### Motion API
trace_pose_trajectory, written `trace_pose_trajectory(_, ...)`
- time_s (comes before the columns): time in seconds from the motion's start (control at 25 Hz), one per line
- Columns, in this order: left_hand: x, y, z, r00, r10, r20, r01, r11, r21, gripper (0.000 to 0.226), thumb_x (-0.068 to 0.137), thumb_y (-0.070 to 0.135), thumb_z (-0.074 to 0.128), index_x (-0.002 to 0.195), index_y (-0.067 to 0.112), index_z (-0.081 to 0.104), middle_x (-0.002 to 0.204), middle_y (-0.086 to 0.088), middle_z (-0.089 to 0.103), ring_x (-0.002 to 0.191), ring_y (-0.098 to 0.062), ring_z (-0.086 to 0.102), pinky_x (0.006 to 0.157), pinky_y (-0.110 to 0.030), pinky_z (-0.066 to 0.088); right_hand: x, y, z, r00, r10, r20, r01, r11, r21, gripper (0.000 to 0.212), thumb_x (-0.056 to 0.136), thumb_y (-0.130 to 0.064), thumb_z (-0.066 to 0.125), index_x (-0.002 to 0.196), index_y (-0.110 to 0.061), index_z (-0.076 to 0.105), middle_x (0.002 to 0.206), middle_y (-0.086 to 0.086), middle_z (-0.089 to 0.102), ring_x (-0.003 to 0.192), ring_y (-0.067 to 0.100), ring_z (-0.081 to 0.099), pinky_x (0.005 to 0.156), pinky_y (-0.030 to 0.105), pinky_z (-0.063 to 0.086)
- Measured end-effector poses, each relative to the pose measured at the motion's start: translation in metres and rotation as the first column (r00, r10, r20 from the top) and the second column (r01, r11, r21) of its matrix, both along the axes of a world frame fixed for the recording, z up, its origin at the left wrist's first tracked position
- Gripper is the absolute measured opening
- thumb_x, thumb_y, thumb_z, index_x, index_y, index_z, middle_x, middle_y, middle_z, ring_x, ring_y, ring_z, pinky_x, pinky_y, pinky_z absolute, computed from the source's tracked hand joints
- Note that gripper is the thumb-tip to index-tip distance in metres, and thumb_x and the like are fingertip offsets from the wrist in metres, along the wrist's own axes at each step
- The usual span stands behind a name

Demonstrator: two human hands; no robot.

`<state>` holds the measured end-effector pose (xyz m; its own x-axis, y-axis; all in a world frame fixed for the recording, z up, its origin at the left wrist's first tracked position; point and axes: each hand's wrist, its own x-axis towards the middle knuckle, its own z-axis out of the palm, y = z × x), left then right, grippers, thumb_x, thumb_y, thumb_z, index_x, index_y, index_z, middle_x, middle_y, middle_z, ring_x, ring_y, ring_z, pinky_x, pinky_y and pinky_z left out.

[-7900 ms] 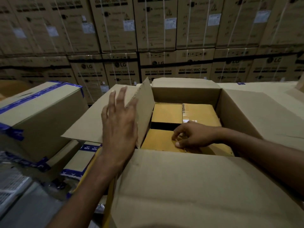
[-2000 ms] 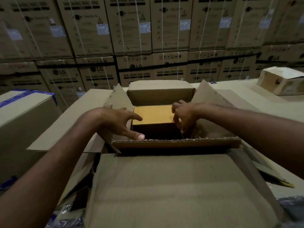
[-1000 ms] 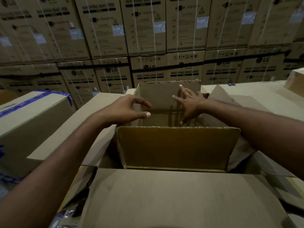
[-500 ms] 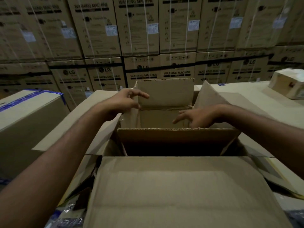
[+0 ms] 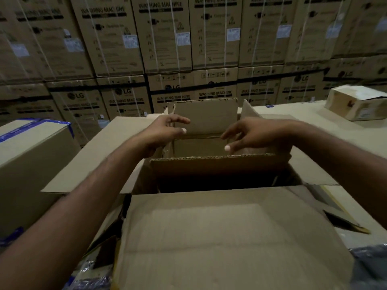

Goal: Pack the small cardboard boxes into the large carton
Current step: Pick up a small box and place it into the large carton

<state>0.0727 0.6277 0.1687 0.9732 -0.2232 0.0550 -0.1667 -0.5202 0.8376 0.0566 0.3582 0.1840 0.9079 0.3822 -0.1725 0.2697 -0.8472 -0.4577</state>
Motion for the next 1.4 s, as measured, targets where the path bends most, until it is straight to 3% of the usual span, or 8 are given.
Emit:
trace_pose_trajectory(0.08,-0.007,-0.002,0.001,1.0,0.0,-0.008,0.0,1.0,0.008,0.041,0.099,0.01,0.063,0.137,0.025,0.061,0.163,-0.012,0.033,0.134,-0.02,0.047,0.095,-0.029,0.049,-0.007,-0.009,0.006,0.998,-0.036,0.049,0.033,0.997,0.076,0.051,0.093,-0.036,0.071,0.141,-0.024,0.058,0.13,-0.007,0.063,0.121,0.01,0.058,0.088,0.02,0.047)
trace_pose_trajectory(0.2,-0.017,-0.002,0.004,1.0,0.028,0.002,-0.028,0.999,0.028,0.042,0.097,0.013,0.067,0.137,0.026,0.061,0.159,-0.02,0.037,0.143,-0.037,0.041,0.112,-0.048,0.04,-0.019,-0.018,0.004,0.986,-0.11,0.128,0.086,0.98,0.179,0.042,0.091,-0.032,0.075,0.131,-0.026,0.065,0.114,-0.014,0.065,0.111,0.003,0.061,0.1,0.03,0.051)
trace_pose_trajectory(0.4,-0.03,0.004,0.008,1.0,0.01,0.008,-0.01,1.0,0.004,0.04,0.093,0.016,0.072,0.132,0.027,0.065,0.152,-0.009,0.049,0.125,-0.014,0.048,0.09,-0.025,0.043,-0.046,-0.024,0.003,0.96,-0.209,0.186,0.142,0.937,0.318,0.037,0.089,-0.03,0.077,0.125,-0.025,0.069,0.121,-0.005,0.071,0.114,0.007,0.065,0.097,0.032,0.054)
trace_pose_trajectory(0.56,-0.046,0.006,0.006,0.999,0.019,0.045,-0.021,0.999,0.038,0.039,0.096,0.013,0.069,0.133,0.022,0.065,0.151,-0.005,0.05,0.095,0.005,0.046,0.067,-0.012,0.033,-0.069,-0.022,-0.004,0.931,-0.278,0.235,0.177,0.91,0.375,0.035,0.09,-0.026,0.076,0.125,-0.023,0.07,0.117,-0.007,0.073,0.108,0.002,0.065,0.079,0.016,0.048)
trace_pose_trajectory(0.96,-0.07,0.008,-0.005,0.969,0.074,0.235,-0.09,0.994,0.059,0.032,0.095,0.029,0.071,0.127,0.023,0.07,0.162,0.001,0.039,0.144,-0.018,0.038,0.084,-0.027,0.051,-0.113,-0.02,-0.024,0.796,-0.405,0.45,0.234,0.891,0.389,0.019,0.093,-0.034,0.074,0.112,-0.033,0.074,0.105,-0.016,0.069,0.101,-0.007,0.061,0.086,0.021,0.05)
trace_pose_trajectory(1.04,-0.076,0.006,-0.008,0.954,0.094,0.286,-0.128,0.986,0.103,0.033,0.094,0.031,0.072,0.127,0.025,0.07,0.163,0.001,0.038,0.146,-0.024,0.04,0.098,-0.033,0.05,-0.119,-0.021,-0.028,0.787,-0.415,0.456,0.234,0.886,0.401,0.016,0.093,-0.035,0.074,0.109,-0.036,0.072,0.105,-0.016,0.069,0.099,-0.007,0.06,0.08,0.018,0.047)
trace_pose_trajectory(1.24,-0.115,-0.021,-0.003,0.904,0.084,0.419,-0.132,0.988,0.086,0.037,0.096,0.028,0.07,0.133,0.028,0.064,0.158,0.009,0.043,0.126,0.005,0.036,0.071,0.004,0.036,-0.135,-0.032,-0.038,0.763,-0.42,0.491,0.19,0.872,0.451,0.021,0.093,-0.034,0.074,0.114,-0.031,0.073,0.105,-0.016,0.07,0.099,-0.01,0.059,0.083,0.011,0.041)
trace_pose_trajectory(1.4,-0.156,-0.054,-0.005,0.826,0.081,0.557,-0.153,0.985,0.083,0.04,0.094,0.029,0.071,0.133,0.035,0.062,0.151,0.013,0.051,0.138,0.0,0.039,0.109,-0.023,0.034,-0.162,-0.047,-0.043,0.741,-0.452,0.496,0.137,0.826,0.547,0.025,0.093,-0.031,0.074,0.117,-0.035,0.069,0.104,-0.024,0.068,0.098,-0.013,0.062,0.083,0.008,0.044)
